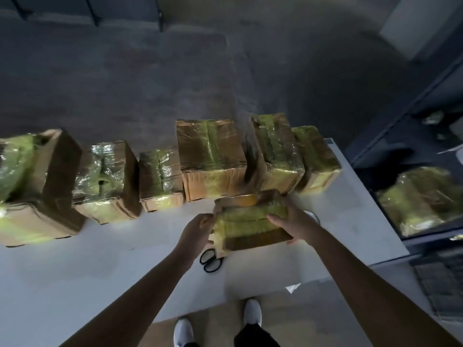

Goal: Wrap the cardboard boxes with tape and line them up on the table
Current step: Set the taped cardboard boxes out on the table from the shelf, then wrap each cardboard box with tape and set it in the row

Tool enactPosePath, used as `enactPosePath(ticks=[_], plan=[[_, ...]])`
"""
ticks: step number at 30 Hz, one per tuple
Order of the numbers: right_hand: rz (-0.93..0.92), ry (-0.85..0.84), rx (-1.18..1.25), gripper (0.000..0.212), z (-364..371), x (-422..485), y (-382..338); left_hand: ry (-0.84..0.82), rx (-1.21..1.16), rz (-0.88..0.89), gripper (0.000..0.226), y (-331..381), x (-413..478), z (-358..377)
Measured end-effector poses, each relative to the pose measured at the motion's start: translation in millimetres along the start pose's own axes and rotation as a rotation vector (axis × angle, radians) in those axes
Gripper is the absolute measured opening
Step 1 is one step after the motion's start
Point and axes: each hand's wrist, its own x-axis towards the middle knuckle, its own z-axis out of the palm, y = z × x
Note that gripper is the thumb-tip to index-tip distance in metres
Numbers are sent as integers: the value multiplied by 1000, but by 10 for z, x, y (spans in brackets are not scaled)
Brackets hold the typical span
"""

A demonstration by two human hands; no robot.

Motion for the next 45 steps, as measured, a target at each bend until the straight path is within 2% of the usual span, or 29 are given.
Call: enactPosePath(ticks=[1,4,7,10,16,21,27,33,40,43,45], plan=[[42,18,5,76,7,-34,27,19,36,1,8,-63,47,-15],[149,68,15,79,66,-122,104,-41,540,101,25,-341,166,-4],[176,94,24,81,138,-230,162,-128,963,171,38,-578,173,88],[194,95,30,78,149,-332,170,-112,1206,254,45,-733,155,111],[207,107,30,71,83,-383,119,-86,1235,322,46,-813,216,-3],[184,83,-43,78,97,-268,37,53,1118,228,47,-868,200,-372],[79,30,-83,61,295,-38,-213,155,1132,157,50,-887,155,-727],[82,-39,-155,67,393,48,-383,203,1151,120,51,-947,117,-833],[82,-32,-333,90,432,-51,-402,182,1116,121,47,-875,129,-824],[64,-9,-451,91,450,-87,-422,196,1096,161,42,-720,142,-797],[46,0,-434,88,463,-111,-442,225,1085,230,40,-561,145,-788]])
